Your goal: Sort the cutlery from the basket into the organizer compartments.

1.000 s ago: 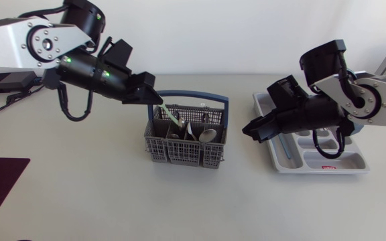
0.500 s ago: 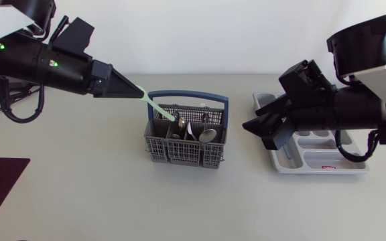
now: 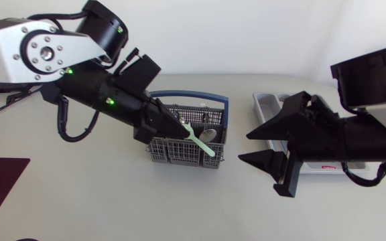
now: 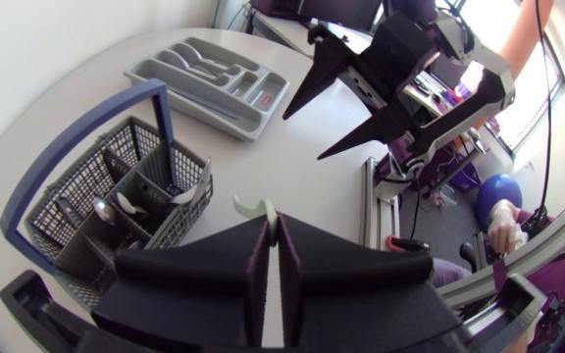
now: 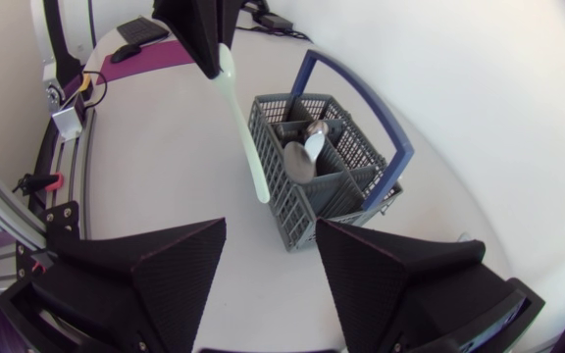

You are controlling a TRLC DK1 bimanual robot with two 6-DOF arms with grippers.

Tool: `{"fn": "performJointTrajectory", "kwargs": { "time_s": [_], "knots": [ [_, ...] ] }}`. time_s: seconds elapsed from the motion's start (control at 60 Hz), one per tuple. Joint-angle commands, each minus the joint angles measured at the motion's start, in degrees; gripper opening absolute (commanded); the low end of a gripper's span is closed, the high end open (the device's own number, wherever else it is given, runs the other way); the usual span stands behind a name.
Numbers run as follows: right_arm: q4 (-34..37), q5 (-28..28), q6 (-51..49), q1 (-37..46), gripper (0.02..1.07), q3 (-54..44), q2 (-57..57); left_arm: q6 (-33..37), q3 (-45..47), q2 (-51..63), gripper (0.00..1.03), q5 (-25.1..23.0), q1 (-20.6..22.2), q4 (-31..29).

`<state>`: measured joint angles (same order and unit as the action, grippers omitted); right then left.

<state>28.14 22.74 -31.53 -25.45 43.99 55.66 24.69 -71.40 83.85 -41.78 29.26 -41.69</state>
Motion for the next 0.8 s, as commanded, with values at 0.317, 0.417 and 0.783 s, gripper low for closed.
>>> {"fn": "performJointTrajectory", "kwargs": {
  "time_s": [0.317, 0.417, 0.783],
  "knots": [
    [-1.8, 7.1, -6.9, -1.6, 0.68, -6.6, -2.4, 11.1, -1.6, 2.6, 0.03, -1.3, 8.4, -3.1],
    [-2.4, 7.1, -6.9, -3.6, 0.63, -7.0, -2.4, 12.4, -2.1, 2.6, 0.03, -1.5, 10.0, -4.5],
    [-2.7, 8.1, -6.5, -8.5, 0.42, -7.9, -3.8, 12.7, -4.0, 3.2, 0.03, -1.9, 12.8, -5.9]
  ]
}}
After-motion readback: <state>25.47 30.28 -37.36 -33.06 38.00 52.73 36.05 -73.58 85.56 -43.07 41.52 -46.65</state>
